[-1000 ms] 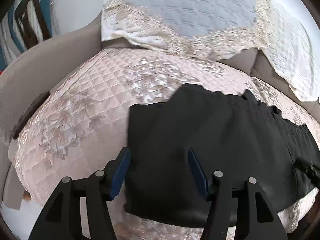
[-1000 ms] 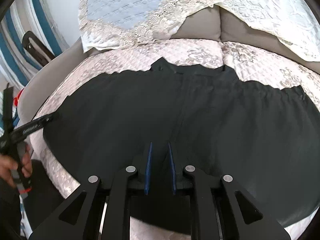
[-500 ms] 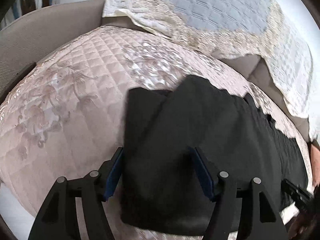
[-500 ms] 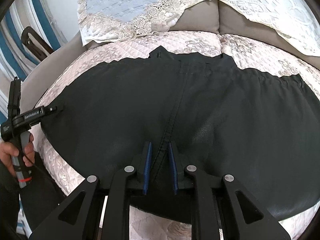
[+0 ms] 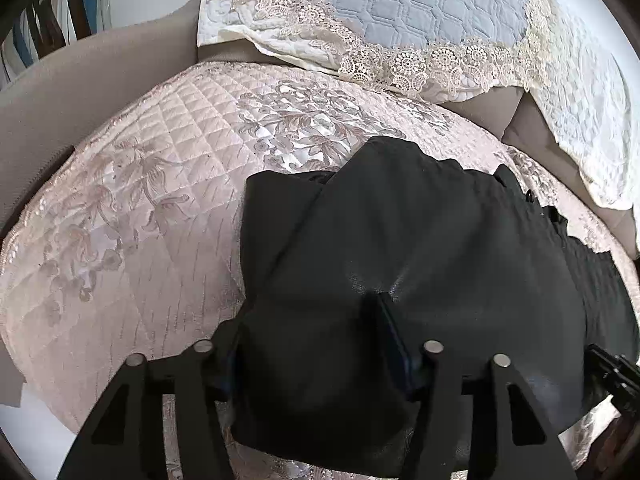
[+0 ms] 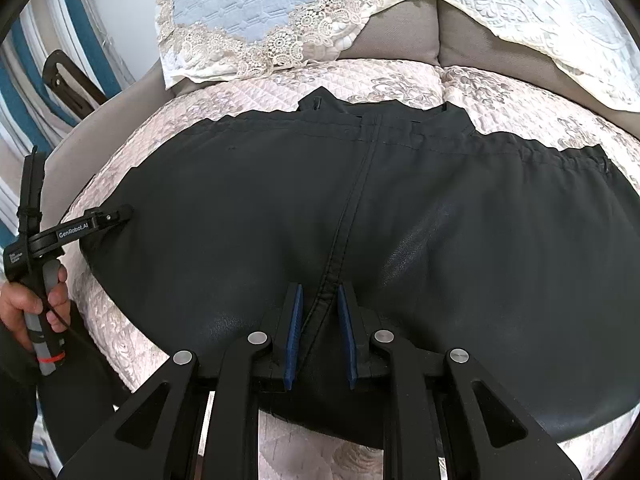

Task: Fold large clothes

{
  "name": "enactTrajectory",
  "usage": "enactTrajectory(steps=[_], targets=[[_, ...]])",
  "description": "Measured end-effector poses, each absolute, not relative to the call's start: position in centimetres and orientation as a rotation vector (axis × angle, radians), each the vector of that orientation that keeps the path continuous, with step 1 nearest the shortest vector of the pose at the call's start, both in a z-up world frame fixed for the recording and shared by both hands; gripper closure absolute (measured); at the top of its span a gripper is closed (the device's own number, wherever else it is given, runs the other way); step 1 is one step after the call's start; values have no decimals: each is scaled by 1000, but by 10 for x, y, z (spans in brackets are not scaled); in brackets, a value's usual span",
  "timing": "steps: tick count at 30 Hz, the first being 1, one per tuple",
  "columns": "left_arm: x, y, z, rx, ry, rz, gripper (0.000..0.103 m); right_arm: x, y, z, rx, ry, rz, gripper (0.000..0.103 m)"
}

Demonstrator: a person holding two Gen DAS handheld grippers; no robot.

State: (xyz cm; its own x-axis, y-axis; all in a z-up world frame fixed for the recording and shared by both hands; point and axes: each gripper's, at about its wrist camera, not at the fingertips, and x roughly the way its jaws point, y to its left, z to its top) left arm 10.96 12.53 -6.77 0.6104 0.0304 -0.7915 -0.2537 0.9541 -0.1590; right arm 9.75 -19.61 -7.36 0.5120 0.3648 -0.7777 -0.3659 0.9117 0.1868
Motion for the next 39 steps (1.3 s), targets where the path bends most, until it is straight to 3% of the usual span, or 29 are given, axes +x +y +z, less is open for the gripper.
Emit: enactTrajectory(steps=[4,9,27,39], targets=[[108,125,-65,-242,895,173,61,97,-196,-70,-10,940,434,84],[105,129,-57,-238,888,170,87,92,-202,-64,31,941,434,84],[89,112,15,-352,774,-16,93,71,-242,-50,105,883,389,84],[110,6,58,-304,728,-282,95,60,-291,-48,198,851,323,84]])
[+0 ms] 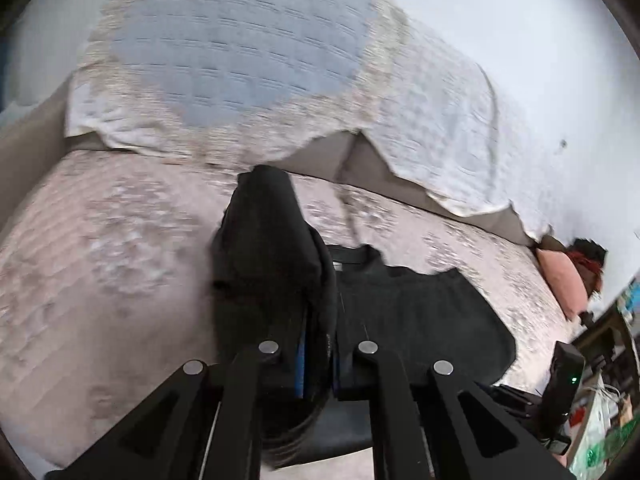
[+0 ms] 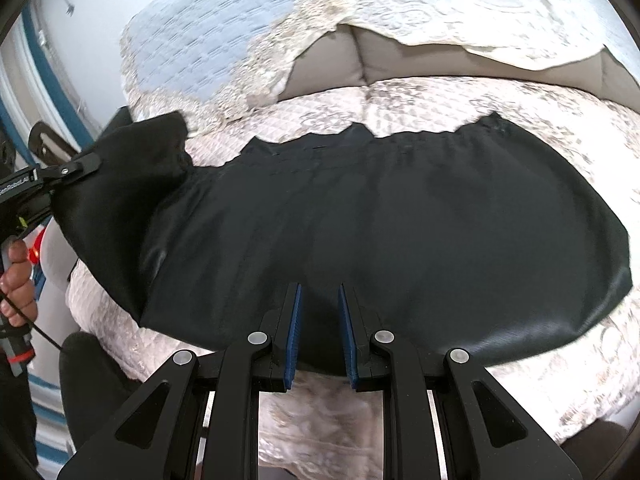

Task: Fold large clothes

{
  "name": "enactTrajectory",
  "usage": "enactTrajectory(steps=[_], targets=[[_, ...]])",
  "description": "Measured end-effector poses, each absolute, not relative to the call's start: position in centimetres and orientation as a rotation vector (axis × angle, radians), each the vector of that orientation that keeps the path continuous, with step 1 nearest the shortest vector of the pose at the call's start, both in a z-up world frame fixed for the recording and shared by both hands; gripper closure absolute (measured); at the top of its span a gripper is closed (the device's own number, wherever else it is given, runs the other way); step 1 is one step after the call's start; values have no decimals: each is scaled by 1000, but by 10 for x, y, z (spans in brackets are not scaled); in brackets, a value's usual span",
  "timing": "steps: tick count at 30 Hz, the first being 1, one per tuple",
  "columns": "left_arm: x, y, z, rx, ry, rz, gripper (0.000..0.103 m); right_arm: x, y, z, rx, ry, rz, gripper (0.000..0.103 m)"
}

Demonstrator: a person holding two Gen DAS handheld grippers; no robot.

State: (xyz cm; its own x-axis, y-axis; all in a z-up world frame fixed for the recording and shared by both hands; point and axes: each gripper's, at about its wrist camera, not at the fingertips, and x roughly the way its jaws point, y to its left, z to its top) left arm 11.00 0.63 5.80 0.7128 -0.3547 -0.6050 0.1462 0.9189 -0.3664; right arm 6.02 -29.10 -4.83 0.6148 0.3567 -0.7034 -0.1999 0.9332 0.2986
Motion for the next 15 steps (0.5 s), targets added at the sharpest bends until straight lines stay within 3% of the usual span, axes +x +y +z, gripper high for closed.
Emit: enactTrajectory(steps=[12,15], targets=[[129,-110,-30,-281,958,-549,99,57,-325,-62,284,879,277,84],[120,-123,-29,-238,966,-572,98,58,-323,-59,296,871,300,83]])
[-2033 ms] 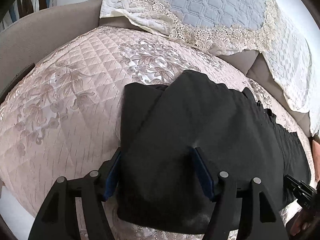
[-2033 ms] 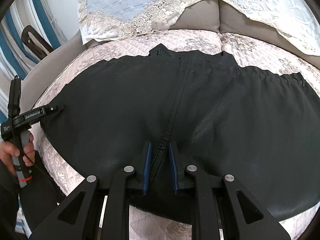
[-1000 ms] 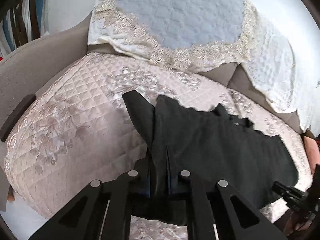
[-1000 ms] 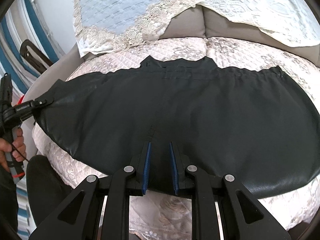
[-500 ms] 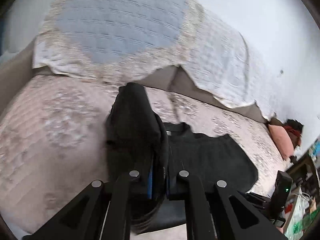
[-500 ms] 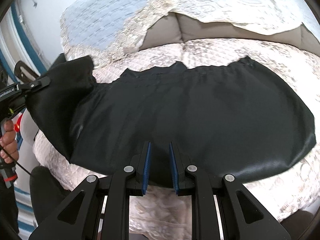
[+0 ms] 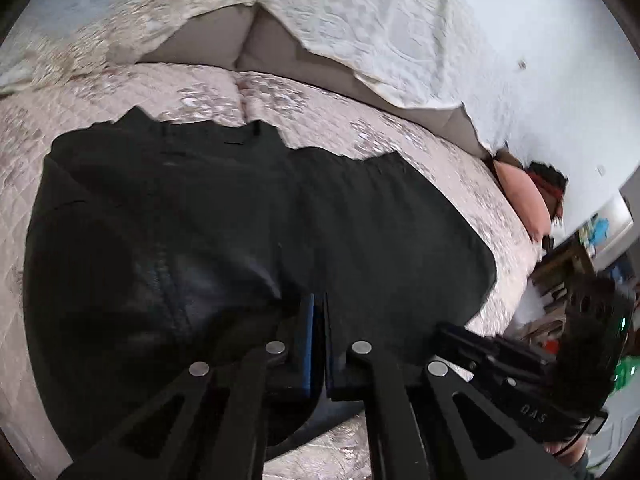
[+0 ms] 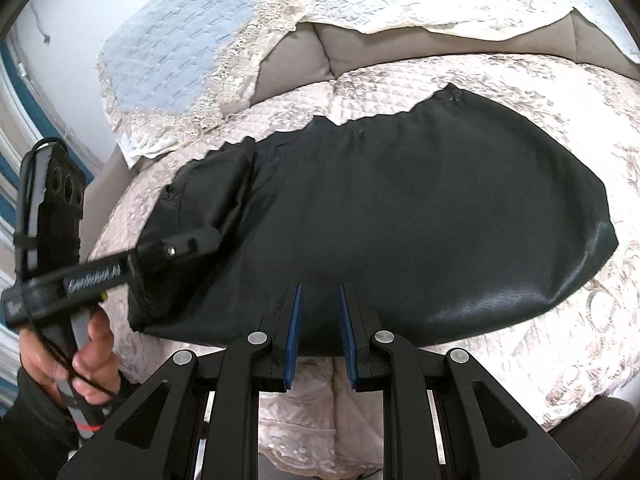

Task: Fold large clothes

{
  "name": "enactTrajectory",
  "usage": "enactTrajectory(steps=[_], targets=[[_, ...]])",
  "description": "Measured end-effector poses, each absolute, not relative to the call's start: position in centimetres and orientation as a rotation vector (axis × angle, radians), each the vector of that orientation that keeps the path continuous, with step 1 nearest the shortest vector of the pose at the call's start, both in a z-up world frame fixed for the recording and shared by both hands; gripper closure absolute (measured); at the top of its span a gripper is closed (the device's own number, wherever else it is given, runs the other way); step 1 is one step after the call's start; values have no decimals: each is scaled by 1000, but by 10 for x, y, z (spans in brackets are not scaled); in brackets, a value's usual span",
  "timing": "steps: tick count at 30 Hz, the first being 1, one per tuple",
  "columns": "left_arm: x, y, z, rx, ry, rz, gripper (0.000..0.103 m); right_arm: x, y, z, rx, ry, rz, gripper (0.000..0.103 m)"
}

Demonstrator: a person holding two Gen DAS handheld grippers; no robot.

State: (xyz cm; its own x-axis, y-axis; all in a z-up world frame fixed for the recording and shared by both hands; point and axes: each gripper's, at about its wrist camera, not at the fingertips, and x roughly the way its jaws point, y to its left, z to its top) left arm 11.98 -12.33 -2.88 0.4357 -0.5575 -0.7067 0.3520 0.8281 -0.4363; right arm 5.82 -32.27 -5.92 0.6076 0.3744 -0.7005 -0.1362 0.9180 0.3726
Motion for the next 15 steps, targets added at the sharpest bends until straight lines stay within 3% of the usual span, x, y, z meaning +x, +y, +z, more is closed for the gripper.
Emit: enactTrajectory(steps=[5,8,15], targets=[[93,-106,4,-248,897,-631,96,63,-317,-49,366,851,381,65],[80,-69,24,-279,822,-562,83,75,-307,-47,447,866,466,55],[97,-1,-1,-283,846,-312,82,124,-263,-67,539,976,604,47]])
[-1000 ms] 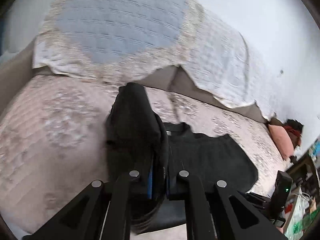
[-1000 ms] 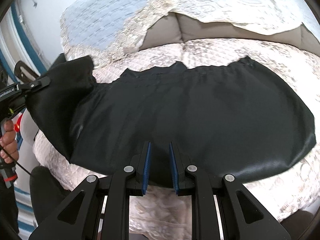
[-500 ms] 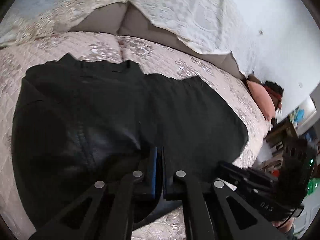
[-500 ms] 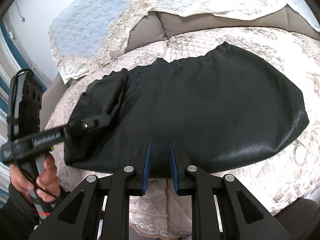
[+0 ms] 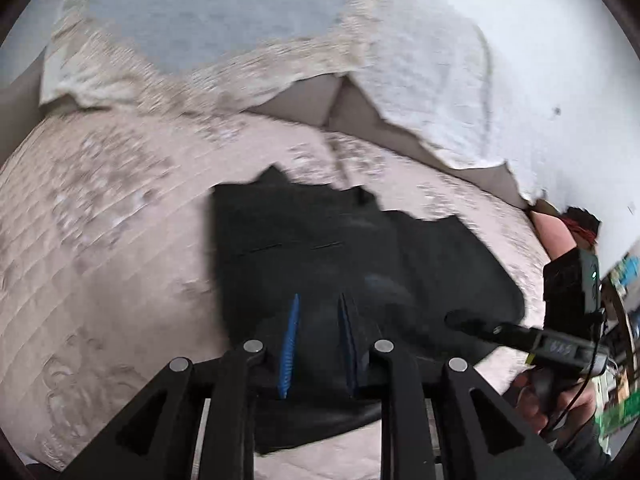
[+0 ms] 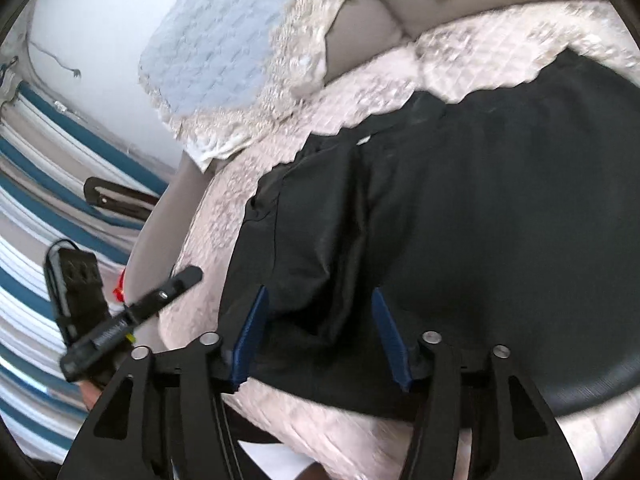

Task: Fold large clothes

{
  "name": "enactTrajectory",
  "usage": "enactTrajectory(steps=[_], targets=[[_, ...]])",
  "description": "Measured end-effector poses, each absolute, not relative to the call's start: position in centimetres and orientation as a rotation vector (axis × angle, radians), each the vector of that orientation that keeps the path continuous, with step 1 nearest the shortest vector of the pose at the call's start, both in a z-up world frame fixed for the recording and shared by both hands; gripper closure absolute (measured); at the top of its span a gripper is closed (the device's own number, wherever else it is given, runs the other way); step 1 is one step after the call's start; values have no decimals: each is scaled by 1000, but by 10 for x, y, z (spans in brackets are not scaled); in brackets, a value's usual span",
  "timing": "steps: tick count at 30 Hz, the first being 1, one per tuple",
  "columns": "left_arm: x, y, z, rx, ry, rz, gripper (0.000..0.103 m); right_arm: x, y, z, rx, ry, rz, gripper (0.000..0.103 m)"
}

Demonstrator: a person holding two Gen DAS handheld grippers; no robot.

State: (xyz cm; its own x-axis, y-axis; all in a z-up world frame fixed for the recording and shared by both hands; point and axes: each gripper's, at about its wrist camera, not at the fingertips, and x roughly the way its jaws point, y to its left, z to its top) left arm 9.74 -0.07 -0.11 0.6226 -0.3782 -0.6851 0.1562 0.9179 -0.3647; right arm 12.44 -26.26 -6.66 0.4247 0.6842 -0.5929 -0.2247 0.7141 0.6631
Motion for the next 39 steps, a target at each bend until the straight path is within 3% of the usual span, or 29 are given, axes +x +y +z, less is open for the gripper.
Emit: enactTrajectory(steps=[5,6,7,12,17,22,27,34,39], targets=[[106,6,-29,-297,910,-274,82,140,-241,-83,566,1049,628,50],[107,2,-31,-294,908,-273,82,140,-239,-80,555,1043,624,83],[107,0,-32,-288,905,-272,82,138,-238,-77,539,1031,614,93],[109,-11,-24,-279,889,-302,82,109,-252,-55,520,919,615,95],[111,-29,-35,-249,908,-335,82,105,-277,-96,607,983,515,96],[108,-43,-34,-229,914,-352,82,100,-290,-80,577,926,497,101],[110,-56,-44,-200,910,-353,75,107,-294,-105,617,987,486,102],[107,-50,-22,-206,873,-382,75,100,-296,-48,473,842,468,91],[151,-30,-9,-205,828,-289,75,124,-265,-28,370,814,496,91]])
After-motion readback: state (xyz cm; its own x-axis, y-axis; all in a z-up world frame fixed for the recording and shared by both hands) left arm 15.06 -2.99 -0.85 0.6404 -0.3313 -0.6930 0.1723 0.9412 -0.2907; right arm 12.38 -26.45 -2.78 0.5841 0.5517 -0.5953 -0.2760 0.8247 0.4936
